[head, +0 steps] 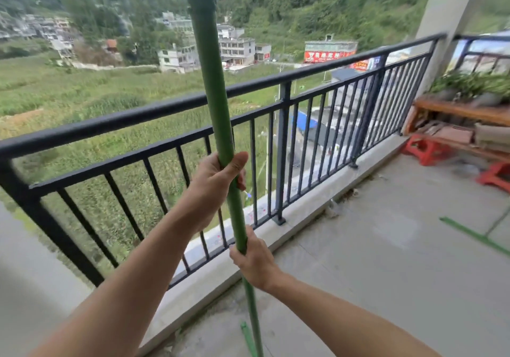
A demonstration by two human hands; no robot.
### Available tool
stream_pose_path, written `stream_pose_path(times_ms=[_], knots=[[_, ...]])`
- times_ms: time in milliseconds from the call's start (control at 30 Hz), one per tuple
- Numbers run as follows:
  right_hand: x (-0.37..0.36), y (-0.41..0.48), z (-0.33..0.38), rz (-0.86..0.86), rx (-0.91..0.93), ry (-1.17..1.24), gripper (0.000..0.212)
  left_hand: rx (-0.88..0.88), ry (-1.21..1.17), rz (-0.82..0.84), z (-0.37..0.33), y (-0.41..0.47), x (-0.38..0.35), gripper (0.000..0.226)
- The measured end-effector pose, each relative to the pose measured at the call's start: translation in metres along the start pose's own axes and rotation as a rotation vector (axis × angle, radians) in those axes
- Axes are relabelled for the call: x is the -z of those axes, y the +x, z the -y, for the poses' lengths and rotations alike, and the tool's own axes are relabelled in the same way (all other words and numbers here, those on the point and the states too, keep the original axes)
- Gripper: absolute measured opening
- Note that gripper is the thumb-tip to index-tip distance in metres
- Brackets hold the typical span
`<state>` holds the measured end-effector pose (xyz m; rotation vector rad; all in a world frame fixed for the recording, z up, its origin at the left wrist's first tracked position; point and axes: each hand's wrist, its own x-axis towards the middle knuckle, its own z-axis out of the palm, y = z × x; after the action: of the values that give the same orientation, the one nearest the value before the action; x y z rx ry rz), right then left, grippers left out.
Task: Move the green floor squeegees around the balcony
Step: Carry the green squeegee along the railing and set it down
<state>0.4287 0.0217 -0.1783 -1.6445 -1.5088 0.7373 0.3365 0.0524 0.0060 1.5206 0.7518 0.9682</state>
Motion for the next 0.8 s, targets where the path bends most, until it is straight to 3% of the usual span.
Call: stream_pose_path(times_ms=[333,500,600,733,800], knots=[[0.143,-0.007,-0.073,-0.177,-0.148,-0.045,0.022,0.031,-0.095,0.285,-0.002,0.076,-0.144,0.021],[0.203,-0.023,-0.108,-0.274,-0.330,-0.039,0.033,0.017,-0.064,0.443,0.009,0.104,-0.221,0.022],[0.237,-0.020,-0.128,-0.360,-0.417,-0.051,0.022,-0.027,-0.039,0.493,0.014,0.123,-0.261,0.019],[0.271,-0.001,-0.146,-0.421,-0.484,-0.104,0.036,-0.054,-0.048,0.549,0.016,0.163,-0.294,0.020],[0.284,0.010,-0.154,-0.443,-0.521,-0.120,0.031,-0.071,-0.035,0.584,0.019,0.183,-0.309,0.020]])
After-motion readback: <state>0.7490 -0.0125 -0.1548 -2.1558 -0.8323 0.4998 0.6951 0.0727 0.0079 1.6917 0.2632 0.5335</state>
